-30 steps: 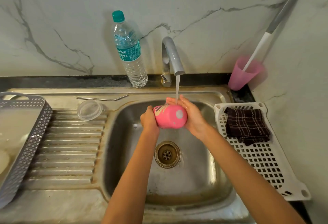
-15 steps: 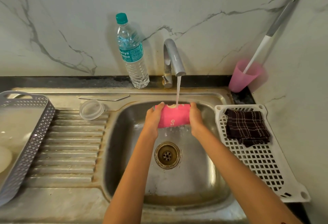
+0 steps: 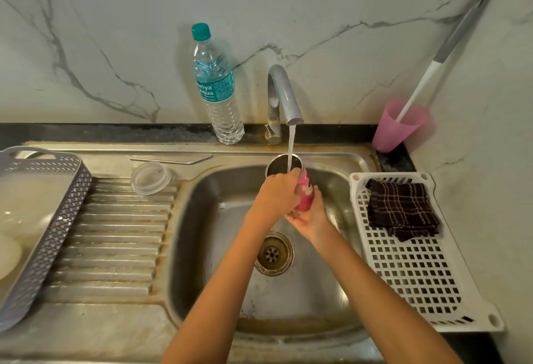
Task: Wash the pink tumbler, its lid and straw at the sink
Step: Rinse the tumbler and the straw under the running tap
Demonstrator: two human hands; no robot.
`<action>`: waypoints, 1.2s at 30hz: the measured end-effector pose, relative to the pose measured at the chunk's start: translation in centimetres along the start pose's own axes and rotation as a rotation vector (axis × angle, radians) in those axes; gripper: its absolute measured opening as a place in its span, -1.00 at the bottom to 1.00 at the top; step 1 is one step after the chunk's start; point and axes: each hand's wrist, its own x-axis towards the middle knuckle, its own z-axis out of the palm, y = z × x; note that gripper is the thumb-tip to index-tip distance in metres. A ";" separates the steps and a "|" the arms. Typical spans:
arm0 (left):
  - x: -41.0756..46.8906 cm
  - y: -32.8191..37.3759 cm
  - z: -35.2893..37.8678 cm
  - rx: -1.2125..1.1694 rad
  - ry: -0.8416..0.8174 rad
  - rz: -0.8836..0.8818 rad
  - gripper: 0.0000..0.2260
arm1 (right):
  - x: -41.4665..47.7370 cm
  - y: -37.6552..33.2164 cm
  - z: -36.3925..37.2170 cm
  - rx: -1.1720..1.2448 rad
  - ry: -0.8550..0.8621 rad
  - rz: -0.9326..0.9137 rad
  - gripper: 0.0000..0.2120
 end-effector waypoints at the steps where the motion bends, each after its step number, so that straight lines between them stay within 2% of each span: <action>1: 0.0 -0.3 0.3 0.015 0.031 0.015 -0.74 | 0.1 0.0 0.0 -0.008 -0.009 -0.007 -0.50; 3: -0.1 -0.8 0.9 -0.025 0.100 0.037 -0.72 | 0.0 -0.2 0.2 -0.012 -0.060 -0.028 -0.49; 6: -0.9 -1.4 1.6 -0.221 0.180 0.010 -0.69 | -0.6 -1.0 0.9 -0.039 -0.168 -0.056 -0.48; 9: -1.9 -2.7 1.9 -0.473 0.219 -0.066 -0.77 | -1.7 -1.5 1.5 -0.112 -0.148 -0.080 -0.54; 12: -2.8 -4.2 2.1 -0.678 0.233 -0.195 -0.70 | -2.0 -1.3 1.7 -0.276 -0.109 -0.227 -0.39; 16: -3.8 -5.7 3.0 -0.760 0.219 -0.407 -0.49 | -2.4 -0.8 2.2 -0.594 -0.032 -0.509 -0.23; 18: -4.0 -6.2 3.4 -0.719 0.237 -0.463 -0.25 | -2.9 -0.5 2.4 -0.832 -0.015 -0.667 -0.18; 20: -4.1 -6.5 3.5 -0.628 0.253 -0.432 -0.01 | -3.5 -0.3 2.6 -1.035 -0.022 -0.786 -0.17; 22: -4.1 -6.7 3.5 -0.633 0.253 -0.340 0.02 | -4.0 0.1 2.6 -1.162 -0.030 -0.842 -0.17; 24: -4.2 -7.1 3.6 -0.689 0.228 -0.261 -0.05 | -4.5 0.8 2.5 -1.225 -0.027 -0.858 -0.14; 26: -4.7 -7.6 3.9 -0.716 0.207 -0.204 -0.21 | -5.0 1.9 2.1 -1.274 -0.037 -0.863 -0.13; 29: -6.2 -8.4 3.6 -0.715 0.248 -0.159 -0.32 | -5.8 3.4 2.0 -1.295 -0.127 -0.874 -0.17; 33: -9.6 -10.5 1.6 -0.782 0.393 -0.161 -0.27 | -7.0 4.5 3.0 -1.226 -0.446 -0.709 -0.26; 36: -12.6 -12.3 -0.4 -0.893 0.481 -0.168 -0.23 | -7.4 6.2 4.5 -1.280 -0.645 -0.602 -0.30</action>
